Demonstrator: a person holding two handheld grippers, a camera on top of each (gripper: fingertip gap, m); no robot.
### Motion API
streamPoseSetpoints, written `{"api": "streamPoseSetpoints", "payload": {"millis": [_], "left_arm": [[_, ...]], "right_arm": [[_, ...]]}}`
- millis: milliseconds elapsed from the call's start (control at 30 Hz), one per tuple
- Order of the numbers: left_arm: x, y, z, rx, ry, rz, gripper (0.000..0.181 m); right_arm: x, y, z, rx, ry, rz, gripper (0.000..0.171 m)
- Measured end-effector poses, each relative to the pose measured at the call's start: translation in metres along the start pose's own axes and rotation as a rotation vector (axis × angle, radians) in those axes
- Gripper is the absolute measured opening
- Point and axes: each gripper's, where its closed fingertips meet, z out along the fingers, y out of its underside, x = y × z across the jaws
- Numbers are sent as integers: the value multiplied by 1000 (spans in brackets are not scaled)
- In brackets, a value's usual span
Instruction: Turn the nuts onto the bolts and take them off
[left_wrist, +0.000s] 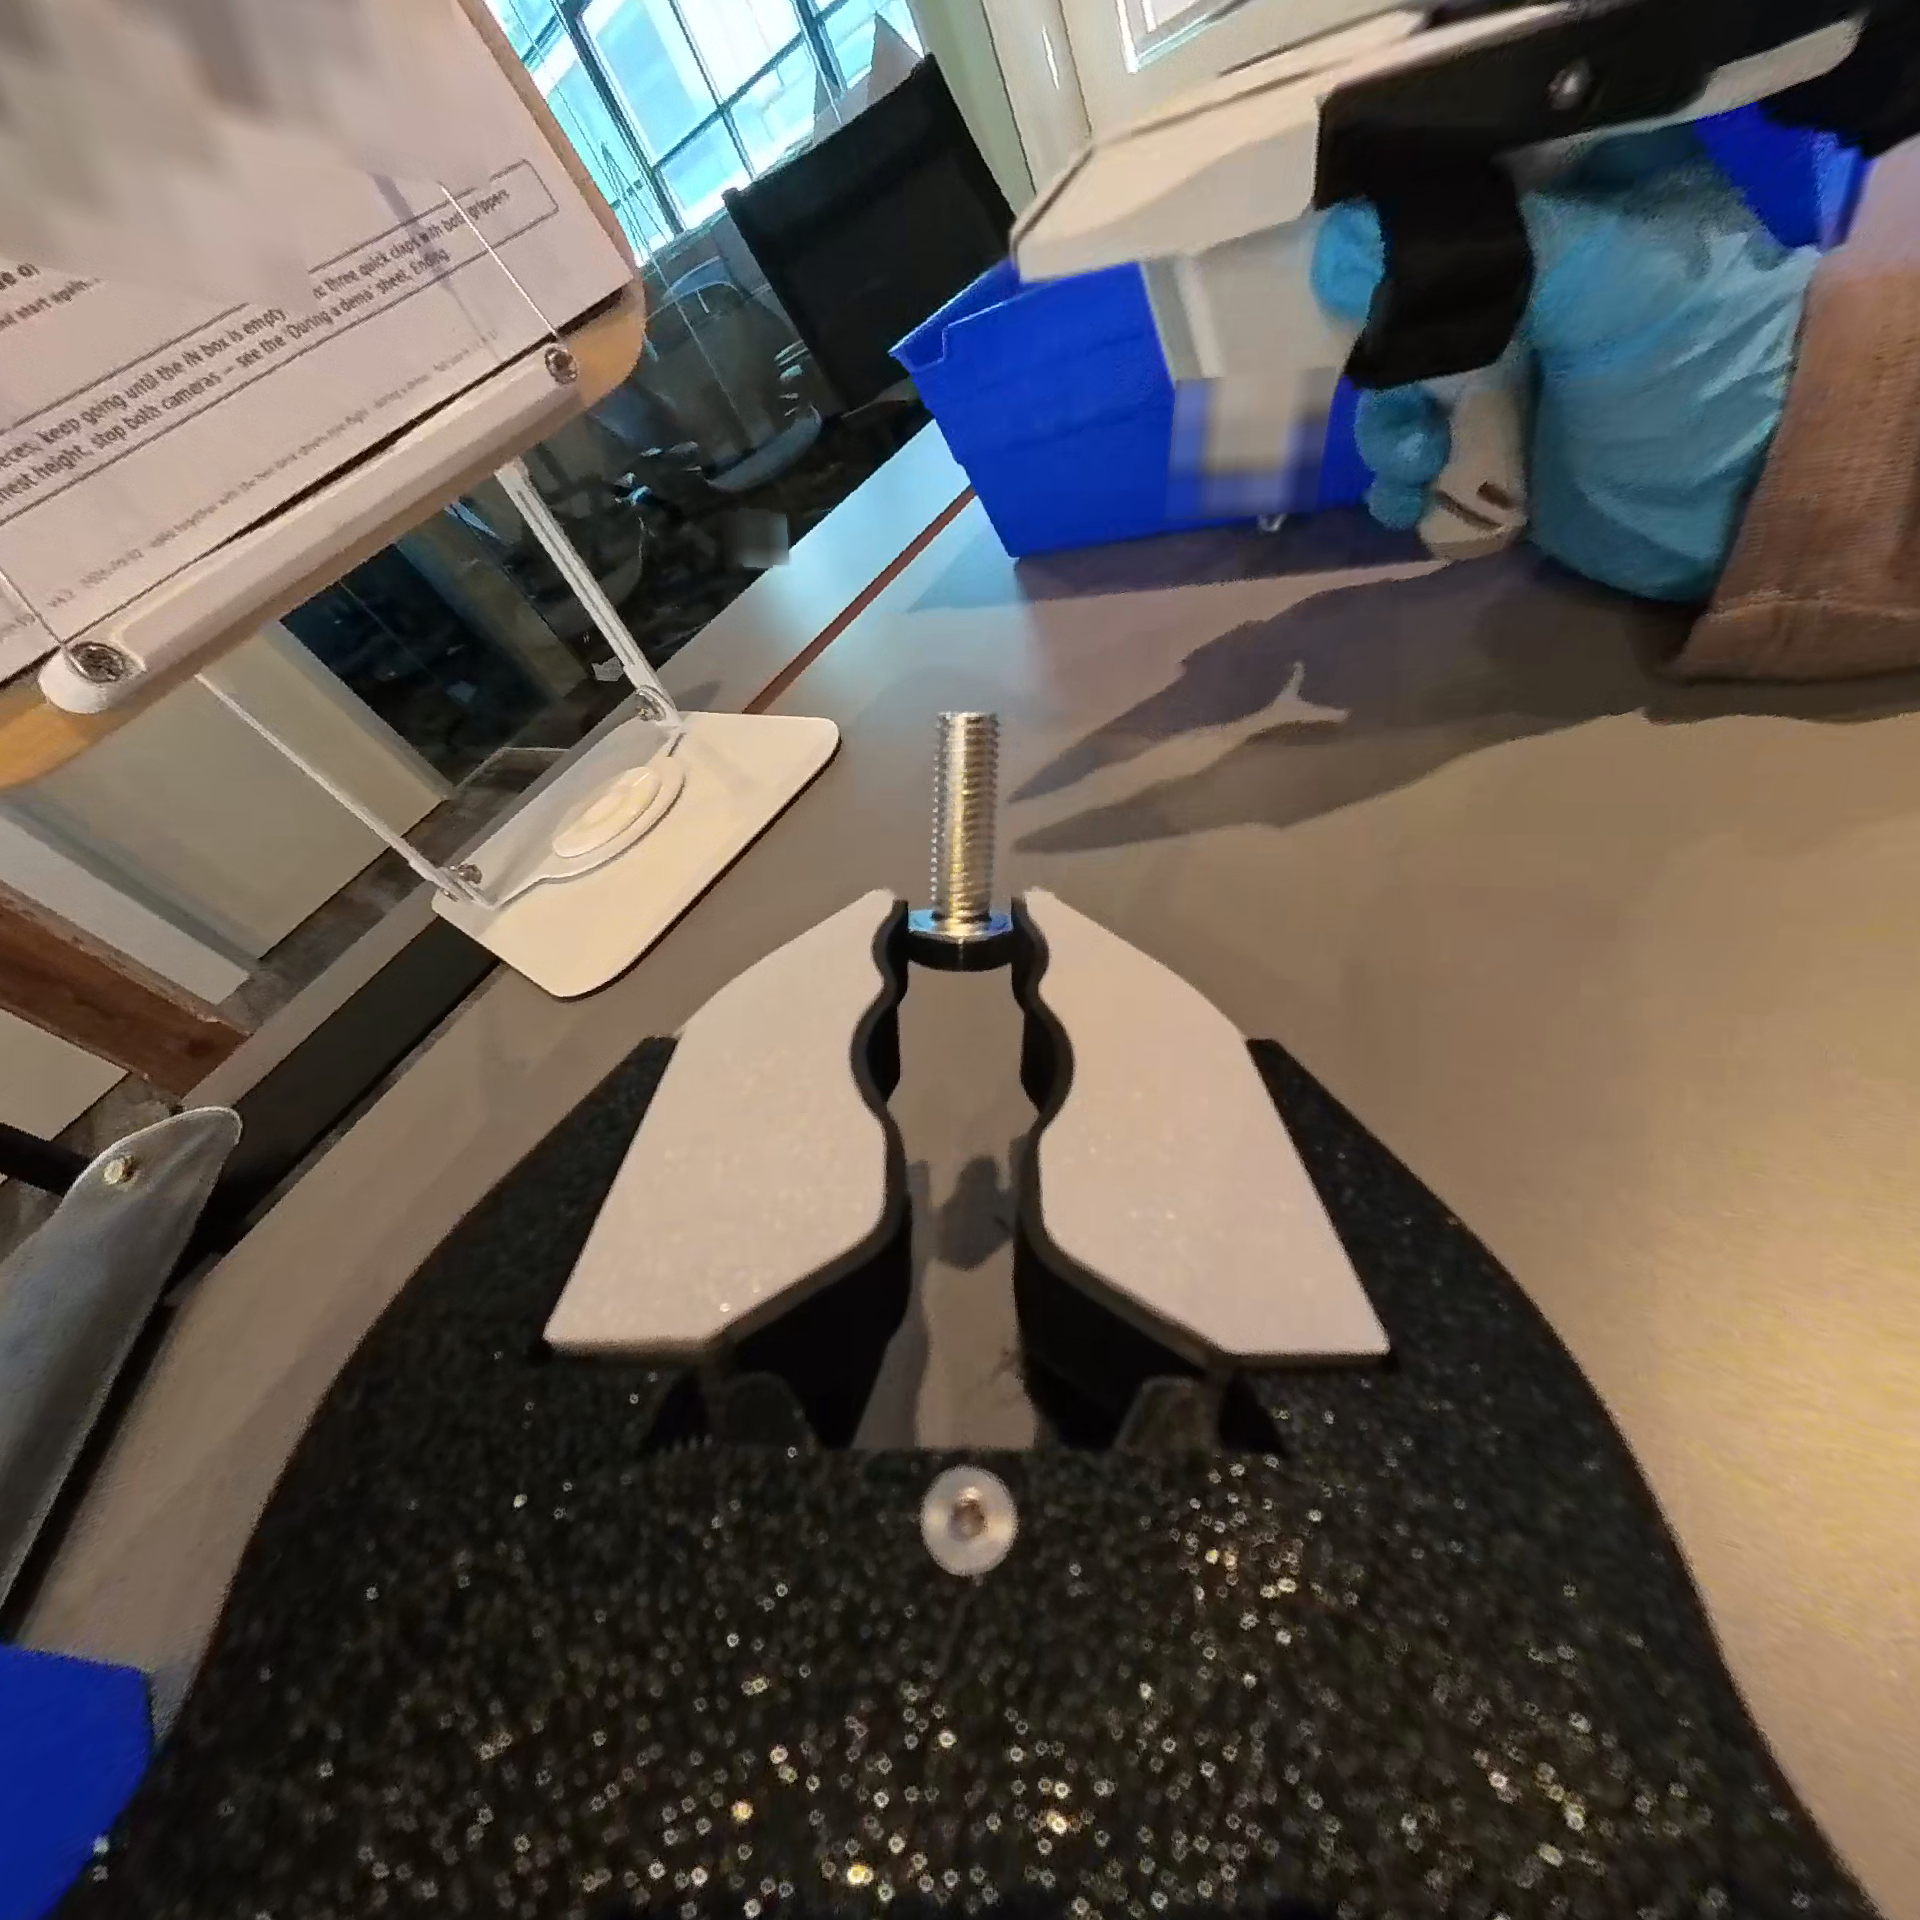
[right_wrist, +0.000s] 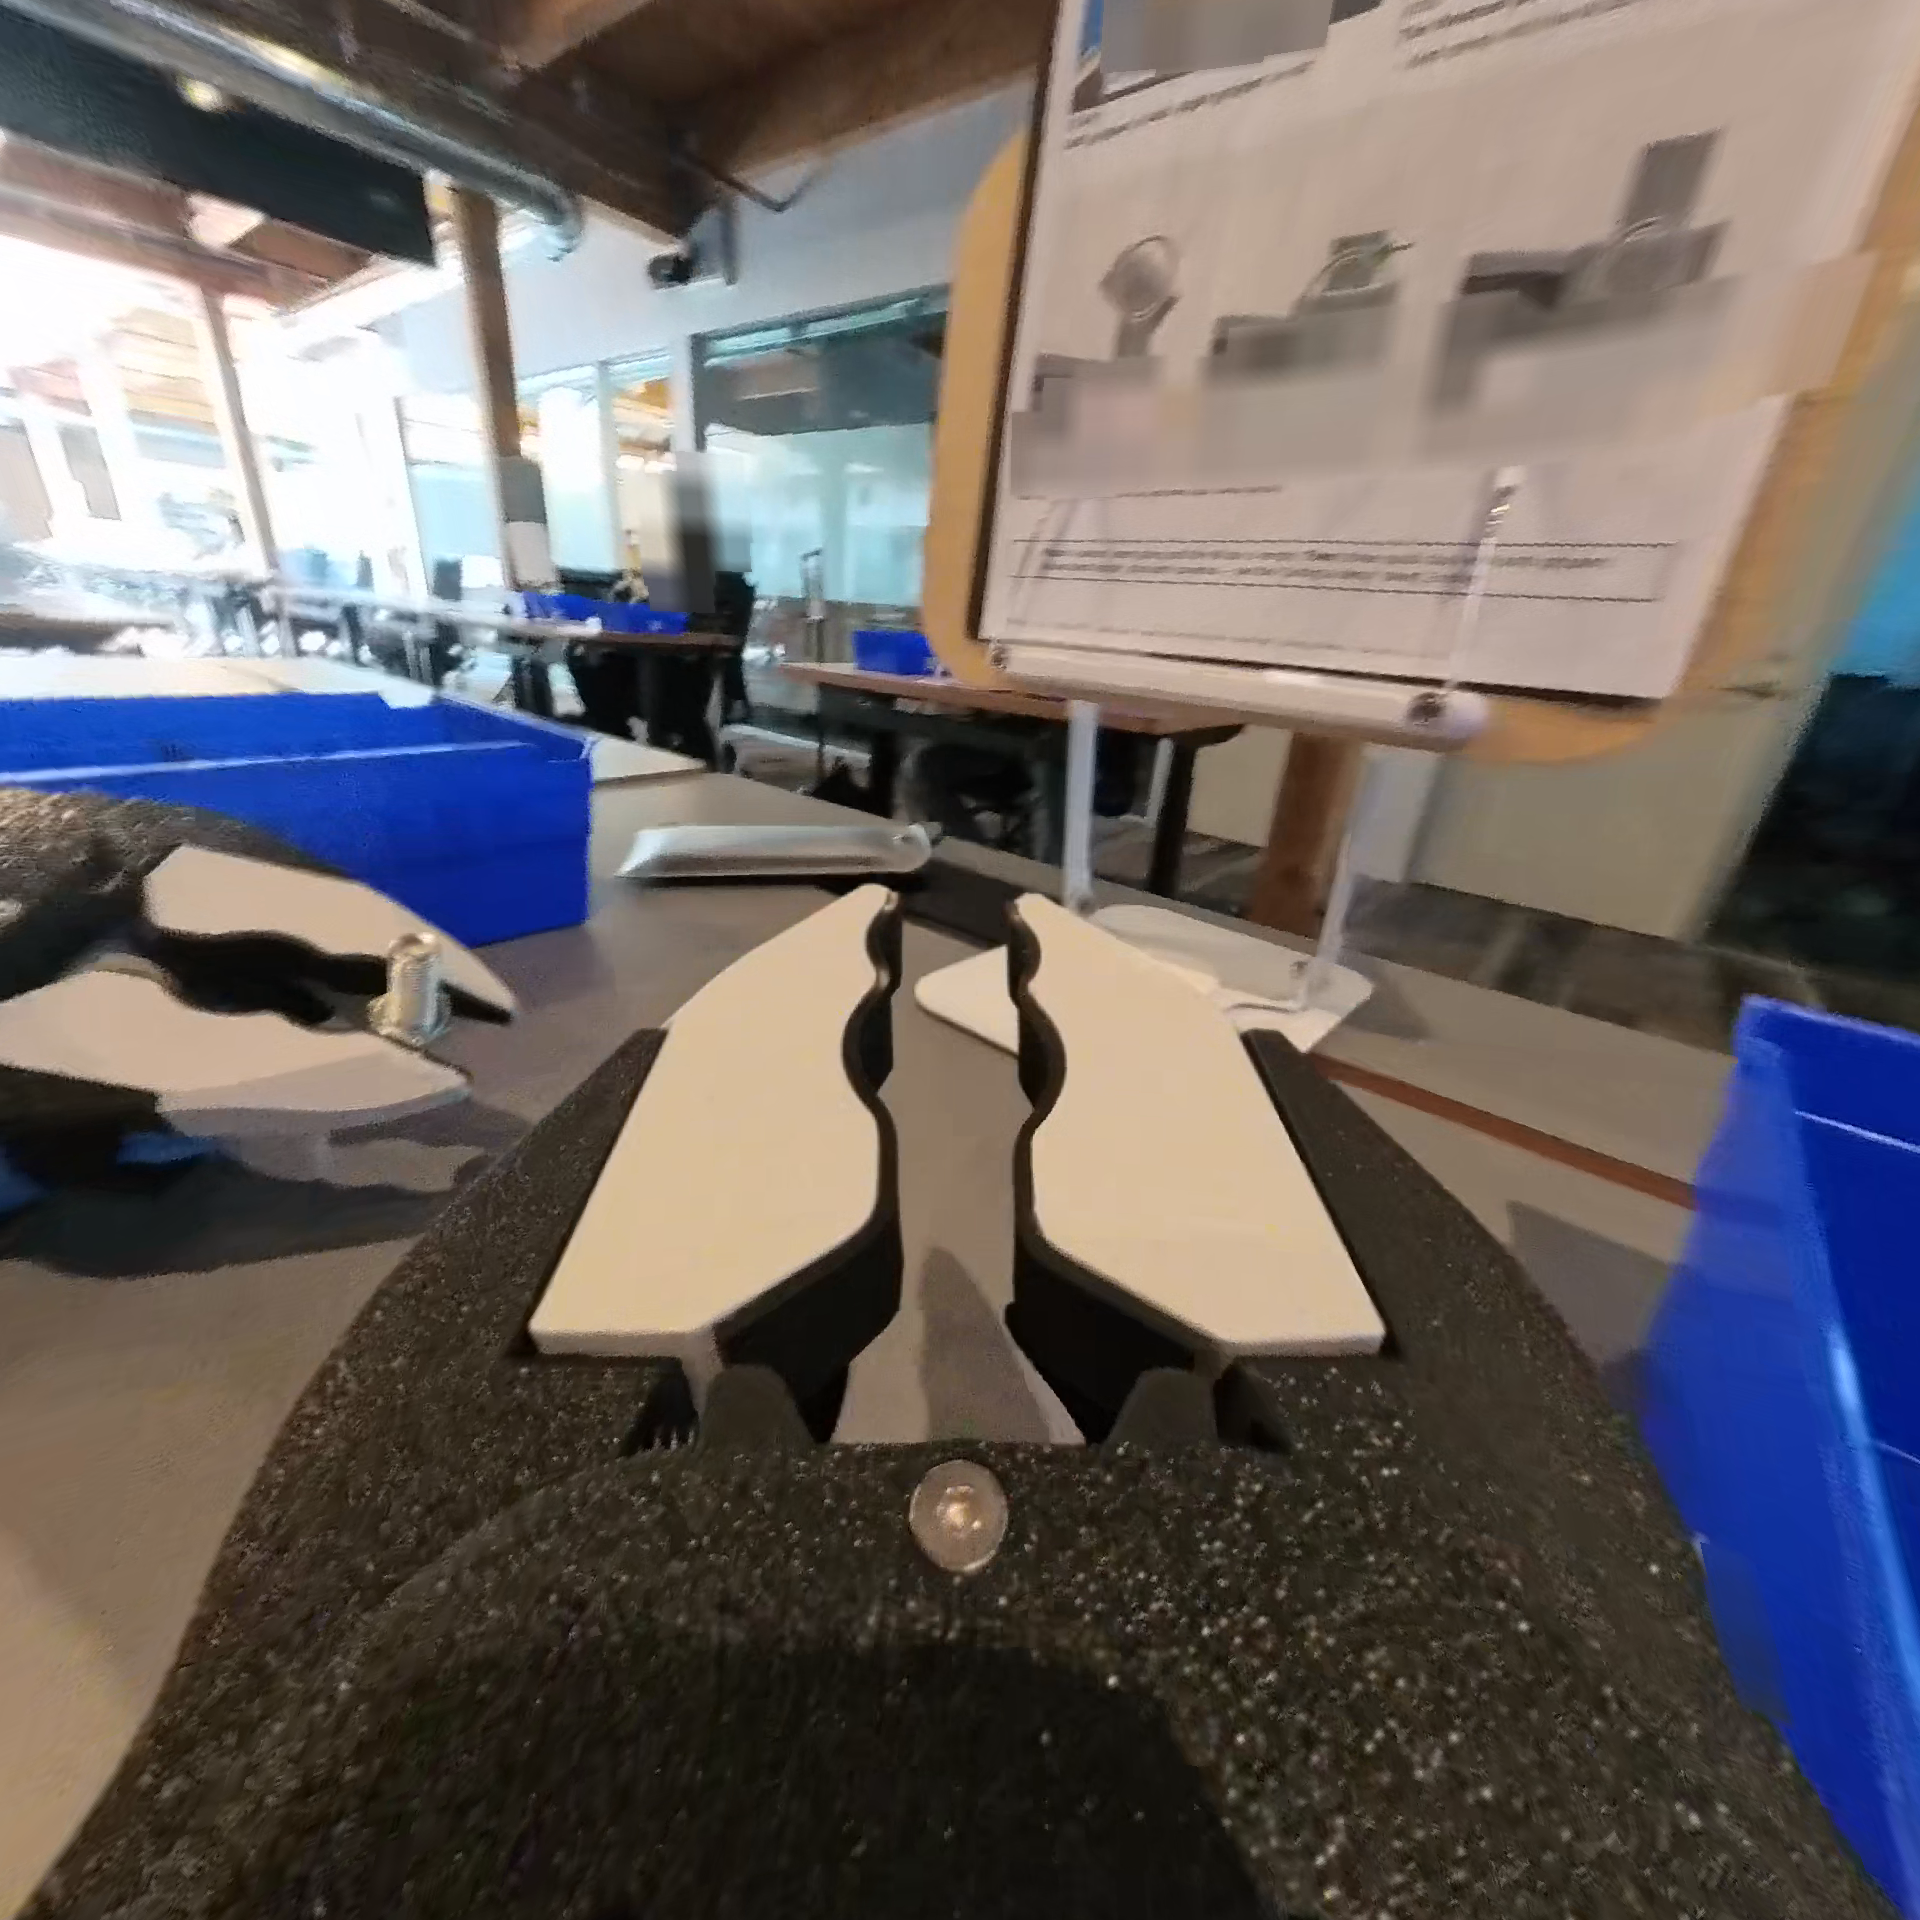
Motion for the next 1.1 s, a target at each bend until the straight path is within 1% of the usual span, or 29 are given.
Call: {"api": "streamPoseSetpoints", "payload": {"millis": [67, 200, 267, 400, 467, 567, 633, 700, 767, 833, 933, 1033, 1067, 1100], "left_arm": [[1, 0, 0, -2, 1, 8, 18], [2, 0, 1, -3, 2, 18, 18], [0, 0, 0, 2, -1, 11, 18], [-1, -1, -1, 12, -2, -5, 18], [-1, -1, -1, 11, 0, -3, 18], [0, -1, 0, 7, 2, 4, 18], [0, -1, 0, 7, 2, 3, 18], [0, -1, 0, 9, 2, -1, 18], [0, -1, 0, 10, 4, -3, 18], [0, -1, 0, 9, 5, -1, 18], [0, -1, 0, 13, 5, 2, 18], [-1, -2, 0, 18, 3, -1, 18], [-1, -2, 0, 18, 3, -3, 18], [-1, -2, 0, 17, 4, -3, 18]], "right_arm": [[6, -5, -1, 35, 26, -6, 21], [3, 4, 5, -4, -2, -35, 22], [6, -1, 5, 18, 18, -65, 22], [33, -7, -8, 27, 137, -158, 17], [43, -8, -15, 16, 144, -178, 13], [65, -3, -25, -23, 189, -195, 13], [77, -5, -31, -20, 223, -201, 14], [83, -4, -39, -37, 259, -169, 17], [85, 1, -48, -76, 334, -110, 20], [84, 11, -55, -162, 418, -65, 26], [75, 52, -69, -453, 489, -44, 39], [69, 92, -93, -747, 547, -44, 45], [69, 98, -100, -811, 564, -43, 46], [70, 101, -104, -840, 577, -27, 46]]}}
